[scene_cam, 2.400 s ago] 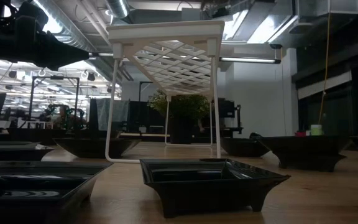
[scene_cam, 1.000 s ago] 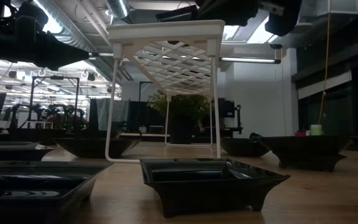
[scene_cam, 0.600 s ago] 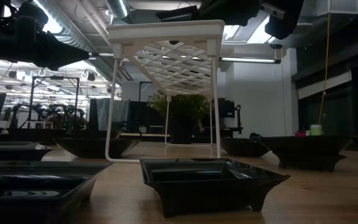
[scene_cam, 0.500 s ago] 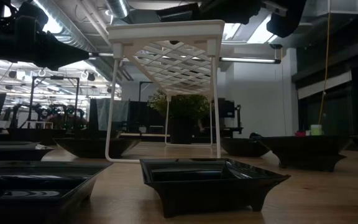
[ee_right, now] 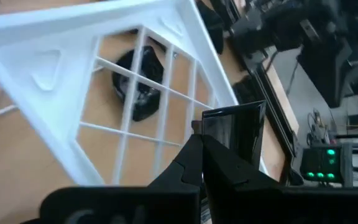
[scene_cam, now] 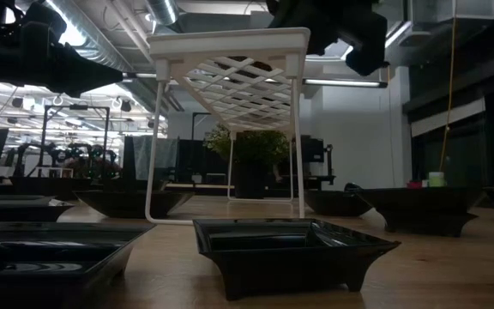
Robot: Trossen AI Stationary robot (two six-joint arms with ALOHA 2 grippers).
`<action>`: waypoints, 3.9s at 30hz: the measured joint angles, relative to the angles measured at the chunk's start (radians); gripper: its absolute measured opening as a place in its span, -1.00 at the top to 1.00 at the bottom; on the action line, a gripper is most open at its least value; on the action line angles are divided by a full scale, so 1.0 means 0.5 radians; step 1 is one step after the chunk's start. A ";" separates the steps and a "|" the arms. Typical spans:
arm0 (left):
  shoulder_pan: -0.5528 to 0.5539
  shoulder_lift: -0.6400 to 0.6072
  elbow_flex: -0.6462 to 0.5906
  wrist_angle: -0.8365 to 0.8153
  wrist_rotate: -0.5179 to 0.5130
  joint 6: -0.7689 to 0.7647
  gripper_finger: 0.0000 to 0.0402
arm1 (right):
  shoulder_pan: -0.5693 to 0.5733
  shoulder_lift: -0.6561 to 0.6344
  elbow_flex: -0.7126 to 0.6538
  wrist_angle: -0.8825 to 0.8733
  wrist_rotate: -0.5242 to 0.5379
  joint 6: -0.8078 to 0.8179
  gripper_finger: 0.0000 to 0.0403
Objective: Pick & Place Mini shaped plates
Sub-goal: Put the square plate on the shelf, then put the distorted square plate on the shelf
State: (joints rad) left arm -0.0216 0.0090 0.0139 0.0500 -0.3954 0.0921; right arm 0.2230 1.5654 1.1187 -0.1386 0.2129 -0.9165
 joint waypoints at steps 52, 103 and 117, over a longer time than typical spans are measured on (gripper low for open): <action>0.000 0.000 0.000 0.000 0.000 0.000 0.73 | -0.137 -0.007 0.000 -0.156 0.096 0.316 0.43; 0.000 -0.001 0.000 0.000 -0.006 0.000 0.73 | -0.175 -0.936 -0.534 -0.750 -0.412 1.509 0.22; 0.000 -0.001 0.000 0.000 -0.007 0.000 0.74 | -0.008 -0.999 -0.640 -0.702 -0.412 2.066 0.22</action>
State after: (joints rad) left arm -0.0216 0.0086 0.0139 0.0501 -0.3988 0.0921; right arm 0.2190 1.0657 0.7986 -0.4896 0.0070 0.1164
